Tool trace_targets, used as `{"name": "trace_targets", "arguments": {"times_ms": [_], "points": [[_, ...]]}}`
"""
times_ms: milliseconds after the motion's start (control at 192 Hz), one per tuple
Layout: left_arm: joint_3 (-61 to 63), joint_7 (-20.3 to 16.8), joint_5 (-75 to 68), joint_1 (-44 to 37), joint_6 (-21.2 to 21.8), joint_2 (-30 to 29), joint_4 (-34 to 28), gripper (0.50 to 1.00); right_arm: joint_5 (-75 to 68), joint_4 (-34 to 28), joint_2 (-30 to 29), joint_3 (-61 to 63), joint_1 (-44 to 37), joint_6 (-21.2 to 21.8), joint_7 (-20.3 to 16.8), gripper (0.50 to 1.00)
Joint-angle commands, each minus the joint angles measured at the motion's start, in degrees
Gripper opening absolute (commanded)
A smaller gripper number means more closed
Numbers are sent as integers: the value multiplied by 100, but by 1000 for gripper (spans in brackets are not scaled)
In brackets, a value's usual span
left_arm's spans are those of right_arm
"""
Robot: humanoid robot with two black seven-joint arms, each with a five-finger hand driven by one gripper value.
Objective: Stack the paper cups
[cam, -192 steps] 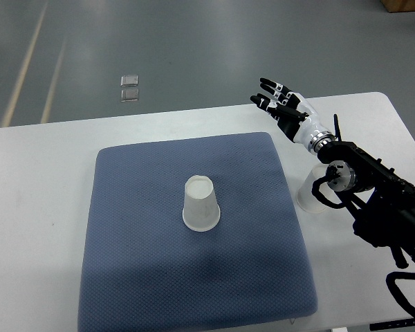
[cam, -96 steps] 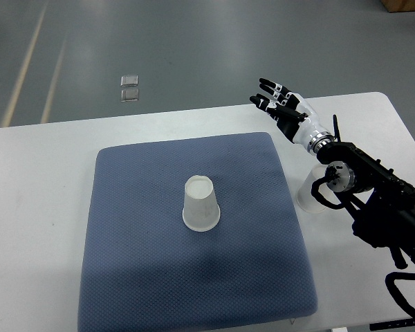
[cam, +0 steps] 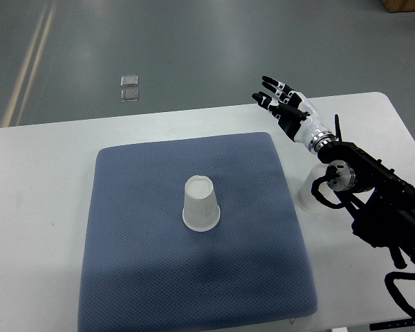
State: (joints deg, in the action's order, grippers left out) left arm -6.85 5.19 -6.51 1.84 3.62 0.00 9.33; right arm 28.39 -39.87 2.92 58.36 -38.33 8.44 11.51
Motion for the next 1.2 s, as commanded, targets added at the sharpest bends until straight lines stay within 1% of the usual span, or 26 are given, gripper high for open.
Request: {"name": "trace_targets", "arguments": {"times_ms": [0, 574, 673, 766, 845, 886, 1038, 1079, 1147, 1194], "points": [[0, 0, 0, 0, -2, 0, -1, 1000, 0, 6, -2, -17, 9, -26, 0, 924], [0, 0, 0, 0, -2, 0, -1, 1000, -9, -12, 15, 9, -8, 44, 0, 921], [0, 0, 0, 0, -2, 0, -1, 1000, 26, -47, 121, 9, -17, 176, 0, 924], [0, 0, 0, 0, -2, 0, -1, 1000, 61, -118, 437, -44, -34, 651, 0, 921], [0, 0, 0, 0, -2, 0, -1, 1000, 167, -311, 788, -96, -26, 1098, -9, 919], [0, 0, 0, 0, -2, 0, -1, 1000, 255, -434, 956, -123, -17, 1257, -17, 919], [0, 0, 0, 0, -2, 0, -1, 1000, 896, -1119, 1975, -316, 1, 1951, 0, 919], [0, 0, 0, 0, -2, 0, -1, 1000, 975, -1225, 2178, -316, 1, 2109, 0, 919], [0, 0, 0, 0, -2, 0, -1, 1000, 1177, -1444, 2608, -316, -8, 2513, 9, 919], [0, 0, 0, 0, -2, 0, -1, 1000, 1344, -1585, 2836, -325, -8, 2656, 18, 919]]}}
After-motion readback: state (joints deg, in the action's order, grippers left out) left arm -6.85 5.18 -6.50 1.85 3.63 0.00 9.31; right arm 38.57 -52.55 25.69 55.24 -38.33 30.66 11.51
